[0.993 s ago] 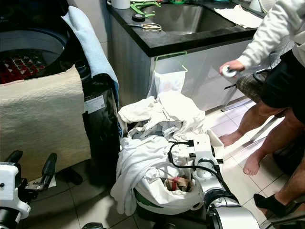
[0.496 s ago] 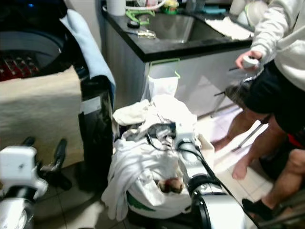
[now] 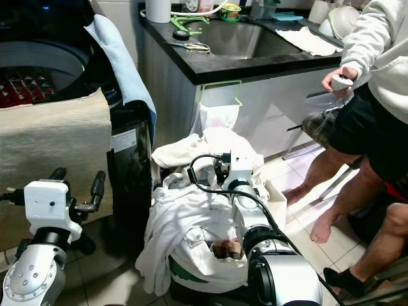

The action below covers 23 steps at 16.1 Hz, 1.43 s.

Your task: Clothes washing

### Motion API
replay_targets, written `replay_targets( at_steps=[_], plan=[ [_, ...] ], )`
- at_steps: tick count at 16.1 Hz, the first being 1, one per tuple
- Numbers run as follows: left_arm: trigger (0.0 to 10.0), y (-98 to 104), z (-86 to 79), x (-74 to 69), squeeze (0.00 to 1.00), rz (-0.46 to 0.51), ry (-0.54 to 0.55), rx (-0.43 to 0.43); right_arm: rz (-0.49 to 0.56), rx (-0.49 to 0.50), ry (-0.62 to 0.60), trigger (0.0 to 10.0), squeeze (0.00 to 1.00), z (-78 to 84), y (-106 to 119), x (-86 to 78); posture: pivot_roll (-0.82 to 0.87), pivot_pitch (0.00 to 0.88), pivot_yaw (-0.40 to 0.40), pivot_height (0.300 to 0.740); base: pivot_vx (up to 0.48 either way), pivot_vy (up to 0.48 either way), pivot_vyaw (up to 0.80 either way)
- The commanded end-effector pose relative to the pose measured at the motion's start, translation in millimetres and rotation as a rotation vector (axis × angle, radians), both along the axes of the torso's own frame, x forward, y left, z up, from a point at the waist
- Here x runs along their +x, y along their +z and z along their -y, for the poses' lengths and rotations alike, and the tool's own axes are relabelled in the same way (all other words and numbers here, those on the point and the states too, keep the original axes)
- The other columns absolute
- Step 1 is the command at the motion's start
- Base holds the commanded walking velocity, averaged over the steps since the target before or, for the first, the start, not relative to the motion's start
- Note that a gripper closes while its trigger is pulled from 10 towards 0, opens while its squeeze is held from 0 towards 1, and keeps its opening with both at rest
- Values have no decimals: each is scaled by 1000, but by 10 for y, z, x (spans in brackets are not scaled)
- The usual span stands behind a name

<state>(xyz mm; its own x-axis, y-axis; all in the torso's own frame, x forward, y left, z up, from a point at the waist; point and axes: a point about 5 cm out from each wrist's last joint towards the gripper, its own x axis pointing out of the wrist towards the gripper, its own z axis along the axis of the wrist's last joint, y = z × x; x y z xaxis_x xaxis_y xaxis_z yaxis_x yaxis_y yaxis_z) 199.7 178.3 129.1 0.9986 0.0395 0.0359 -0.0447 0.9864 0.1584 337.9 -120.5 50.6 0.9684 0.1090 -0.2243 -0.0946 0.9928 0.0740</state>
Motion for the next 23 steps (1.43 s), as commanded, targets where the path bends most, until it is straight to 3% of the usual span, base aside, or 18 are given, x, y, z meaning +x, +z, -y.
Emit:
replay_targets(
  at_steps=[1, 5, 8, 11, 15, 16, 17, 20, 23],
  plan=[
    [10000, -54, 10, -10, 0, -12, 8, -3, 19, 7, -14, 10000, 1000, 54, 74, 58, 292, 0, -137, 727, 0, 0, 0],
    [10000, -65, -10, -5, 0, -1, 25, -3, 41, -8, -21, 10000, 1000, 143, 128, 95, 297, 0, -147, 727, 0, 0, 0],
    [10000, -82, -10, -21, 0, -1, 25, -4, 51, -40, -92, 10000, 1000, 367, 211, 156, 294, 0, -144, 727, 0, 0, 0],
    [10000, -86, -19, -30, 0, -3, 25, -2, 20, 8, -191, 10000, 1000, 531, 240, 186, 296, 0, -138, 727, 0, 0, 0],
    [10000, -83, -38, -52, 0, -4, 33, 4, 51, -309, -122, 10000, 1000, 556, 265, 188, 308, 0, -142, 727, 0, 0, 0],
    [10000, -82, -40, -55, 0, -4, 35, 4, 57, -338, -115, 10000, 631, 558, 263, 184, 308, 0, -142, 727, 0, 0, 0],
    [10000, -77, -44, -69, 0, -5, 39, 5, 74, -347, -82, 10000, 0, 483, 249, 173, 307, 0, -142, 727, 0, 0, 0],
    [10000, -82, -50, -204, 0, -37, 38, 13, 57, -305, -56, 10000, 0, 282, 150, 116, 316, 0, -127, 727, 0, 0, 0],
    [10000, -74, -104, -355, 0, -71, 42, 30, 83, -327, -50, 10000, 0, 195, 179, 129, 339, 0, -114, 727, 0, 0, 0]
  ],
)
